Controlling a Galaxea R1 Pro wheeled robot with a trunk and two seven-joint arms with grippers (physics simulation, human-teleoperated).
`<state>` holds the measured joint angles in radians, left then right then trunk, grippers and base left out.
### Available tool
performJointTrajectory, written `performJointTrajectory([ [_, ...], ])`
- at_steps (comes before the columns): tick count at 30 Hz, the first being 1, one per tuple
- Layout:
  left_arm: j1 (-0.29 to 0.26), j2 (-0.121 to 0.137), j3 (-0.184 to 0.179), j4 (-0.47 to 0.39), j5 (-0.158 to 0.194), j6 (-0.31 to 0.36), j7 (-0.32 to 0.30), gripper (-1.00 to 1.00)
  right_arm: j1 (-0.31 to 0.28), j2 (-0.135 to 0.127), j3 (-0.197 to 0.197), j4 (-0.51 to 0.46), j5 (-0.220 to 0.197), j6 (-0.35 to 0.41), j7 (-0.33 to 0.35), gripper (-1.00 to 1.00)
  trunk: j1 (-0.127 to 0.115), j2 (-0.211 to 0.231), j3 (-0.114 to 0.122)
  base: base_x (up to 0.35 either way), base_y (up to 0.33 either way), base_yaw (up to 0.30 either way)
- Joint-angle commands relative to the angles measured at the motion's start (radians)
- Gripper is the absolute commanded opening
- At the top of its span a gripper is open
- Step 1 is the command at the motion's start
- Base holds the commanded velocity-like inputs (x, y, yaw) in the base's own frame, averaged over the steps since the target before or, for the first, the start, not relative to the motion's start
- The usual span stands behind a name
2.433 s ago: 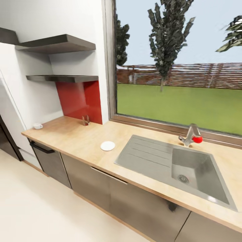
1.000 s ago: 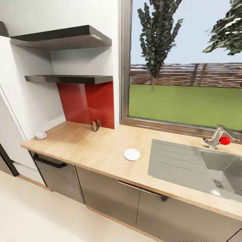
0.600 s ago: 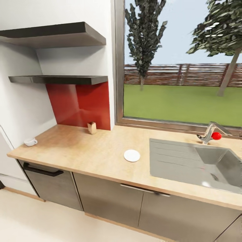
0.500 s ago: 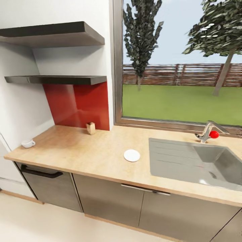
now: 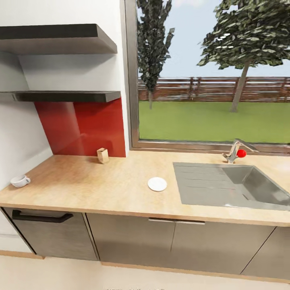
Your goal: Set up a coffee station on the kitchen countertop: keep the coffee maker on the countertop, move the bottle of coffee from the kitchen shelf to the counter next to the coffee maker, place a paper coffee filter on top of the coffee maker, put the saucer next to the coffee maker with the coffee cup on the saucer, and place the electric kettle next to the coffee maker.
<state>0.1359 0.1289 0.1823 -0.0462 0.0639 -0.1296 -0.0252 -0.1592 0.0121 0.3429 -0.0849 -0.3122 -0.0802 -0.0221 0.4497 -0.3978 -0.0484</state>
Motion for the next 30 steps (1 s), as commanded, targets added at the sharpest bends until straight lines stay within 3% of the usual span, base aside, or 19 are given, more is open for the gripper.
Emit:
performJointTrajectory([
  [1, 0.000, 0.000, 0.002, -0.001, 0.007, -0.001, -0.003, 1.00, -0.001, 0.001, 0.008, 0.001, -0.010, -0.004, -0.002, 1.00, 0.000, -0.002, -0.002, -0.194, 0.258, -0.199],
  [9, -0.004, 0.008, -0.003, -0.010, 0.002, -0.001, -0.003, 1.00, -0.001, 0.003, 0.006, -0.002, -0.011, -0.004, -0.001, 1.00, 0.000, -0.002, -0.003, -0.176, 0.193, -0.054],
  [17, -0.005, 0.015, -0.008, -0.124, -0.004, 0.000, -0.008, 1.00, -0.002, 0.008, 0.001, -0.010, -0.016, -0.004, -0.002, 1.00, 0.000, -0.002, -0.012, -0.012, 0.012, -0.001],
  [18, -0.005, 0.013, -0.007, -0.209, -0.003, -0.040, -0.008, 1.00, -0.002, 0.009, 0.006, -0.053, -0.011, -0.005, -0.001, 1.00, 0.000, -0.002, -0.012, 0.000, 0.000, 0.000],
  [21, -0.014, 0.005, -0.006, -0.320, 0.000, -0.101, -0.013, 1.00, -0.002, 0.009, 0.008, -0.140, -0.009, -0.004, -0.002, 1.00, 0.000, -0.002, -0.012, 0.000, 0.000, 0.000],
  [26, -0.065, -0.006, -0.005, -0.443, 0.007, -0.113, -0.018, 1.00, -0.002, 0.009, 0.008, -0.198, -0.006, -0.003, -0.002, 1.00, 0.000, -0.002, -0.012, 0.000, 0.000, 0.000],
  [30, -0.134, -0.041, -0.005, -0.564, 0.010, -0.114, -0.053, 1.00, -0.002, 0.009, 0.008, -0.229, -0.006, -0.005, 0.001, 1.00, 0.000, -0.002, -0.012, 0.000, 0.000, 0.000],
])
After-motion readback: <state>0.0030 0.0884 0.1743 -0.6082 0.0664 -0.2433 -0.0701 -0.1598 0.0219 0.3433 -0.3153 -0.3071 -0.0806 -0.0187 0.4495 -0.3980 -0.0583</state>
